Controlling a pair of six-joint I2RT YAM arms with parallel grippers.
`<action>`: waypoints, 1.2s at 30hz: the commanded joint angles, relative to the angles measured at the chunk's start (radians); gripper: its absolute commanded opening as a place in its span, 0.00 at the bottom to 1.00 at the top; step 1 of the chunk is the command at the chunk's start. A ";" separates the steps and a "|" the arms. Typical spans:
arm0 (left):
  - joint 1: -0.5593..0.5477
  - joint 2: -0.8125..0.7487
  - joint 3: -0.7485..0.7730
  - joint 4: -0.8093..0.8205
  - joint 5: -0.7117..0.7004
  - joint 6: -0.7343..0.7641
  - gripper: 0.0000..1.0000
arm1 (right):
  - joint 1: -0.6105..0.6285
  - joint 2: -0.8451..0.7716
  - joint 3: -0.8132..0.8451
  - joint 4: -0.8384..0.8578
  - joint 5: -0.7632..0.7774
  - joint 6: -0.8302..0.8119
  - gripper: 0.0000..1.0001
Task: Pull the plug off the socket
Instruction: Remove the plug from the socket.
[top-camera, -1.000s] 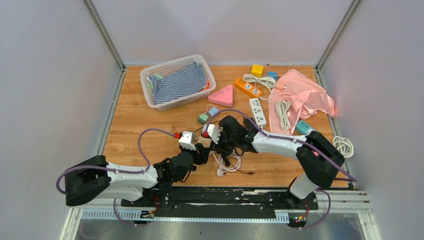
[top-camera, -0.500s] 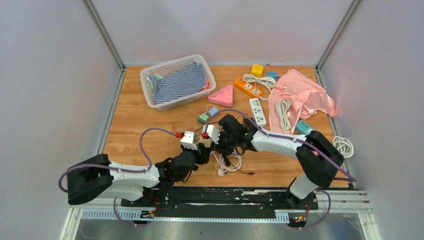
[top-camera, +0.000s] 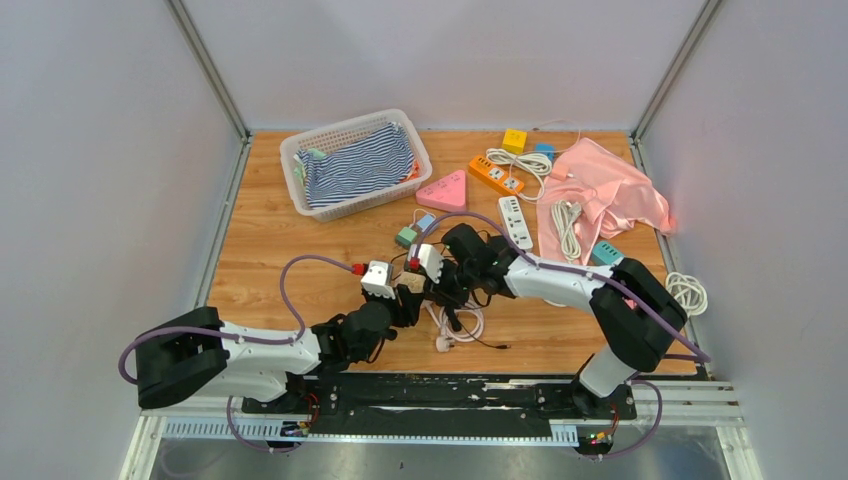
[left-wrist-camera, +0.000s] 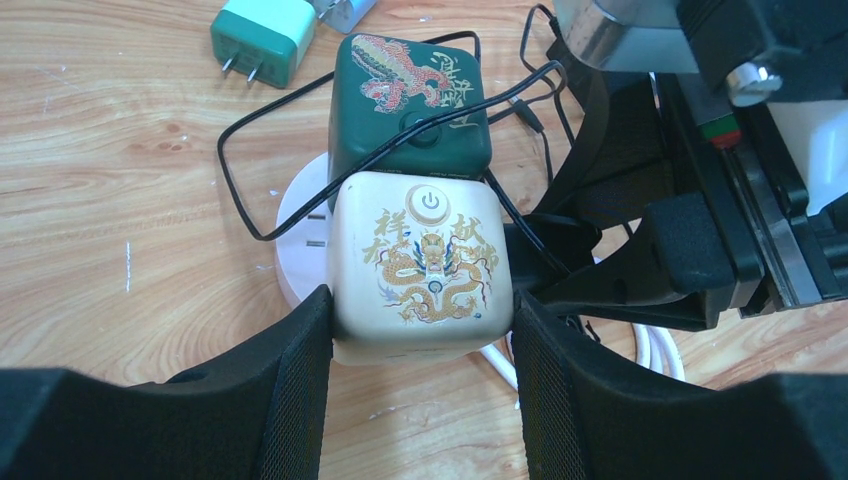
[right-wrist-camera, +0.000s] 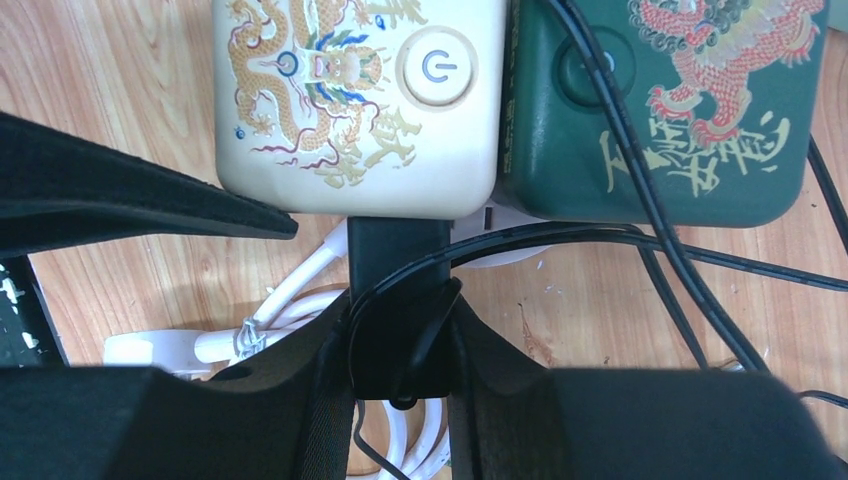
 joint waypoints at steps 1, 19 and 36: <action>0.001 0.011 0.010 0.007 -0.029 -0.032 0.00 | 0.075 0.008 -0.007 -0.020 -0.145 -0.017 0.00; 0.004 0.017 0.010 0.005 -0.033 -0.037 0.00 | 0.058 0.013 0.009 -0.096 -0.178 -0.071 0.00; 0.013 0.021 0.007 0.007 -0.023 -0.052 0.00 | -0.020 0.042 0.032 -0.138 -0.135 -0.073 0.00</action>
